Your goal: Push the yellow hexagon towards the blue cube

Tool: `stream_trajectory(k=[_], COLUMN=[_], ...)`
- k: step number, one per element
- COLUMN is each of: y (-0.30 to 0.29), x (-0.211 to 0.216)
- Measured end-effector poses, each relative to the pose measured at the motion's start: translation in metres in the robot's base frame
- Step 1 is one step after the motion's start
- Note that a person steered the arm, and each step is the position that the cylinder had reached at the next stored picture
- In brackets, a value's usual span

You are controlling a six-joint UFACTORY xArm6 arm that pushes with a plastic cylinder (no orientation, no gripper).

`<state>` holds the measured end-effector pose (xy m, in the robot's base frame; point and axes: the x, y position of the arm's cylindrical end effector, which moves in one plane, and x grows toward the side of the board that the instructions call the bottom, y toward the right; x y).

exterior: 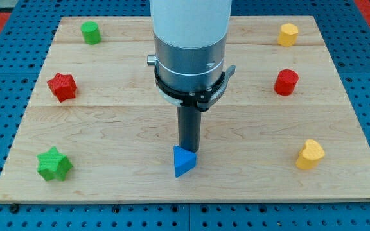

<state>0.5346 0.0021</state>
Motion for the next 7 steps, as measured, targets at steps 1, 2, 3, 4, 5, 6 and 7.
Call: stream_trajectory(k=[1, 2, 3, 4, 5, 6, 7], y=[0.0, 0.003, 0.034, 0.073, 0.12, 0.178, 0.26], x=[0.0, -0.018, -0.084, -0.143, -0.189, -0.191, -0.194])
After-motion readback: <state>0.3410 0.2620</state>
